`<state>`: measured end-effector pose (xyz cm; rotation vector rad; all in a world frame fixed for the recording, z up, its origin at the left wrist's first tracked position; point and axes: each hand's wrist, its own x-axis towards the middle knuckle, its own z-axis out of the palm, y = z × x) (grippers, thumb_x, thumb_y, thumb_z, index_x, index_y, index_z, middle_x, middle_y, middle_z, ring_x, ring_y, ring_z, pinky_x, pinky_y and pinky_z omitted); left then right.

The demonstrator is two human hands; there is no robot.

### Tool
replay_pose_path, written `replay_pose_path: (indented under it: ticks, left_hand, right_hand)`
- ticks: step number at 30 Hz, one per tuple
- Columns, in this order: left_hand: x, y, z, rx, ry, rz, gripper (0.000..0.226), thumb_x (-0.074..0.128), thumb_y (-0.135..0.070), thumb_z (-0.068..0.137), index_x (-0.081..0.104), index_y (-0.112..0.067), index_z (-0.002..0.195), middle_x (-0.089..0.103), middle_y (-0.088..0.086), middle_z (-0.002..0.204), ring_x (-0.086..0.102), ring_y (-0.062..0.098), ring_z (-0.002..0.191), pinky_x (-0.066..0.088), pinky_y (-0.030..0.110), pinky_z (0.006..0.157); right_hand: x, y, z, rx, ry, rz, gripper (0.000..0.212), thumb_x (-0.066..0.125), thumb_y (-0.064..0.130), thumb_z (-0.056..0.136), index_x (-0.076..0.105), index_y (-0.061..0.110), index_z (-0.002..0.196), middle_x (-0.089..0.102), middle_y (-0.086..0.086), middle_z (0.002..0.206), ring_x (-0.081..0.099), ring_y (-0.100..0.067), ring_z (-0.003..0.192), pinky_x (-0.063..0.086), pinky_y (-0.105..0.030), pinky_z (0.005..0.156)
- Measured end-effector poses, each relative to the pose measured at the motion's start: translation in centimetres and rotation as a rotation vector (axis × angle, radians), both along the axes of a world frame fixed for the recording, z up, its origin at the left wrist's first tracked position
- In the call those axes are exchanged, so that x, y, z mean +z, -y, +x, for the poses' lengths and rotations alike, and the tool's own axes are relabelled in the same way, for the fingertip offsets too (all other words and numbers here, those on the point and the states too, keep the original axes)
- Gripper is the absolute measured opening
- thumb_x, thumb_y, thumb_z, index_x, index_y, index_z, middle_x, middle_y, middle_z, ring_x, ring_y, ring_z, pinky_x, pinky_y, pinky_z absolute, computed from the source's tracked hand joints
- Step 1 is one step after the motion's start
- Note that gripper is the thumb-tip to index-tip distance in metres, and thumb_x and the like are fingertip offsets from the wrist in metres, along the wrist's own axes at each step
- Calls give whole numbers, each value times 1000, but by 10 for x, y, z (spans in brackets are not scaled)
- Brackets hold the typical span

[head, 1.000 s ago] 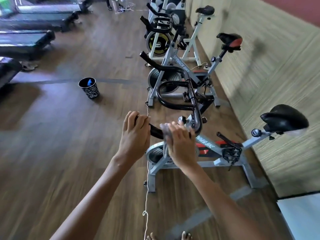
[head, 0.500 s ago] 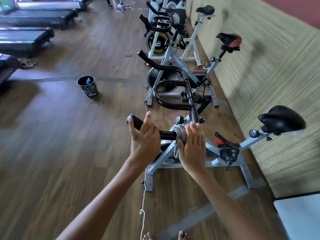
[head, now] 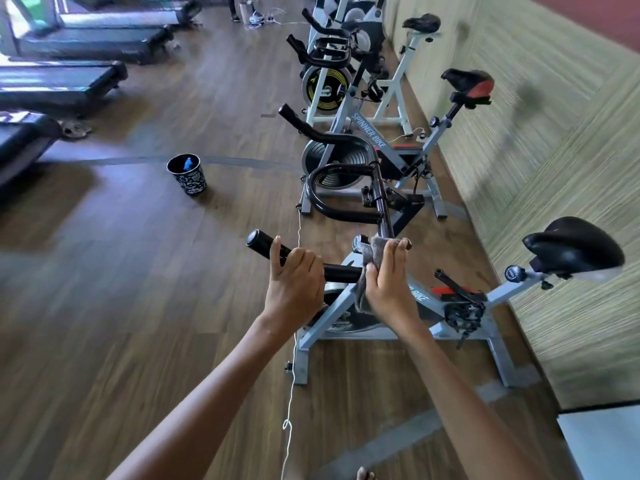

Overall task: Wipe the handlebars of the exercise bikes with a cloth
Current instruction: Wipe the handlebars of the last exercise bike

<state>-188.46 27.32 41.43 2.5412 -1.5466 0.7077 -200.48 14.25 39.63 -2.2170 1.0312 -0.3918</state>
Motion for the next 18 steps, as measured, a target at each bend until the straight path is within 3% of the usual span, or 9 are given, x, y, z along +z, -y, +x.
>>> replay_pose_path:
  ticks: [5, 8, 13, 18]
  left_hand:
    - [0, 0, -1, -4, -12, 21, 24, 39, -20, 96, 62, -19, 88, 61, -6, 87, 57, 20, 94, 0, 53, 118]
    - [1, -1, -1, -28, -1, 6, 26, 38, -20, 96, 63, -19, 90, 63, -6, 90, 58, 21, 101, 2, 52, 118]
    - [9, -18, 12, 68, 100, -3, 38, 40, -34, 97, 64, -10, 115, 61, 4, 126, 49, 25, 129, 10, 53, 116]
    - [17, -35, 18, 116, 161, -31, 51, 47, -32, 94, 49, -4, 137, 37, 11, 153, 34, 23, 143, 13, 57, 115]
  right_hand:
    - [26, 67, 41, -49, -175, 152, 61, 27, 21, 103, -3, 3, 154, -7, -16, 162, -1, -29, 150, 7, -43, 120]
    - [28, 61, 37, -19, -208, 79, 61, 27, 21, 103, -3, 6, 154, -9, -15, 162, -2, -30, 150, 11, -46, 120]
    - [13, 33, 5, 156, -201, -68, 56, 24, 28, 105, 4, 12, 155, -17, -7, 162, -15, -25, 149, 5, -43, 120]
    - [20, 75, 34, 143, -254, -59, 57, 27, 26, 103, 9, 14, 155, -10, -7, 163, -10, -21, 150, 6, -47, 120]
